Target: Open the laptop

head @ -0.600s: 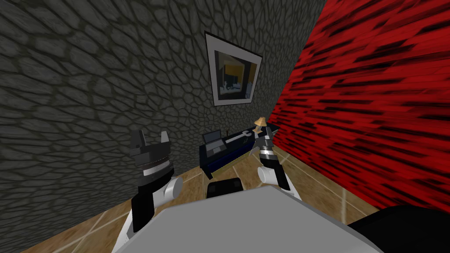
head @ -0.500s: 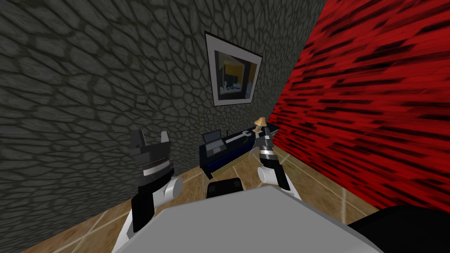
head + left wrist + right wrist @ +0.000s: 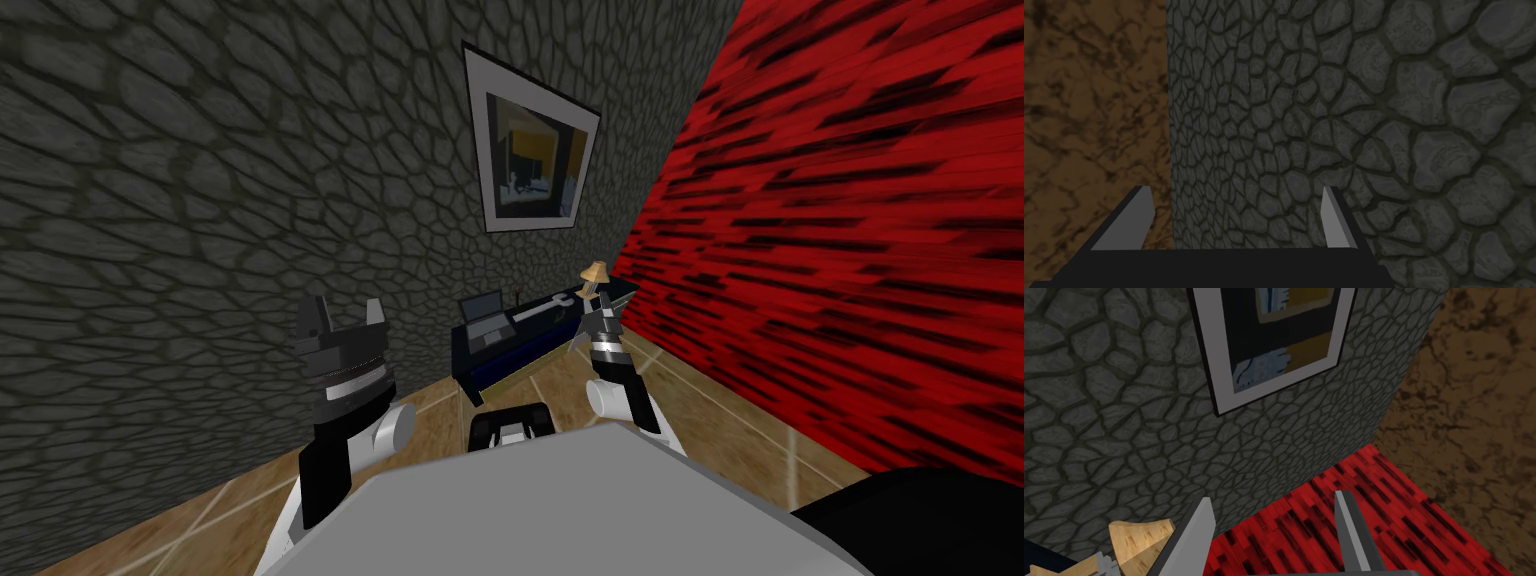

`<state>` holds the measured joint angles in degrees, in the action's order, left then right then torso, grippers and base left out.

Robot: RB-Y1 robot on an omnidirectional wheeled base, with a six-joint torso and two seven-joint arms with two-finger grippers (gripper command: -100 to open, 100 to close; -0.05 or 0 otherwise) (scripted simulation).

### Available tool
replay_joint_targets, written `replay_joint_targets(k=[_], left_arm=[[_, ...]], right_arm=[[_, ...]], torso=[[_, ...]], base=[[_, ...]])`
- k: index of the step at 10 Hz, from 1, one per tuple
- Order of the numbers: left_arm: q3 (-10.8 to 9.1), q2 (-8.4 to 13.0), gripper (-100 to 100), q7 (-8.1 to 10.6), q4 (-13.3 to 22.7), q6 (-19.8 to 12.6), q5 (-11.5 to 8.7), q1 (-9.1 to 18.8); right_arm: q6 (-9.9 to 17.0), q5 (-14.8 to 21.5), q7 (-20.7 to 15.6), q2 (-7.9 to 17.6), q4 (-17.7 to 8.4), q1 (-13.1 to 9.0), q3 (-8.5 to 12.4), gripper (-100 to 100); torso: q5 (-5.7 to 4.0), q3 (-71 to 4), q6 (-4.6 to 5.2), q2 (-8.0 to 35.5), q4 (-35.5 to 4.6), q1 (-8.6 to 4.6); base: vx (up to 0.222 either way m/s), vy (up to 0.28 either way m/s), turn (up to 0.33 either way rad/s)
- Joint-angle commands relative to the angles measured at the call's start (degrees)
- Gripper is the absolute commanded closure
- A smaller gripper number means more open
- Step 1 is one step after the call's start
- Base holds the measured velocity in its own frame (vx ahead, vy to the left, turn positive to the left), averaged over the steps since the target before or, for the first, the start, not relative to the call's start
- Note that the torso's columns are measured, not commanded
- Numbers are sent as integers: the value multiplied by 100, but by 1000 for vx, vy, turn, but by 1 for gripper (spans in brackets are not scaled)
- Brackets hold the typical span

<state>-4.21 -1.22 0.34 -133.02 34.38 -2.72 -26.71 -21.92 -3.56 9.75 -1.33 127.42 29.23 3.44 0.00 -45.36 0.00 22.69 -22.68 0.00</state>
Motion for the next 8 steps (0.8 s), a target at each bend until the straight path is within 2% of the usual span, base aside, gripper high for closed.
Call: replay_joint_targets(k=[1, 3, 4, 5, 8], left_arm=[[0, 0, 0, 0, 0, 0, 0, 0], [0, 0, 0, 0, 0, 0, 0, 0], [0, 0, 0, 0, 0, 0, 0, 0], [0, -1, 0, 0, 2, 0, 0, 0], [2, -2, 0, 0, 2, 0, 0, 0]], right_arm=[[0, 0, 0, 0, 0, 0, 0, 0], [0, 0, 0, 0, 0, 0, 0, 0], [14, 102, 1, 229, -4, 1, -55, -100], [31, 205, 3, 394, -8, 3, -108, -100], [122, 683, 9, 892, -30, 10, -358, -100]], torso=[[0, -845, 0, 424, -423, 0], [0, -2537, 0, 1270, -1269, 0], [0, -3383, 0, 1693, -1692, 0], [3, -3775, 0, 1890, -1882, 13], [6, -3918, -1, 1961, -1959, 19]], base=[[0, 0, 0], [0, 0, 0], [-10, 41, -3], [-21, 92, -9], [-31, 159, -6]])
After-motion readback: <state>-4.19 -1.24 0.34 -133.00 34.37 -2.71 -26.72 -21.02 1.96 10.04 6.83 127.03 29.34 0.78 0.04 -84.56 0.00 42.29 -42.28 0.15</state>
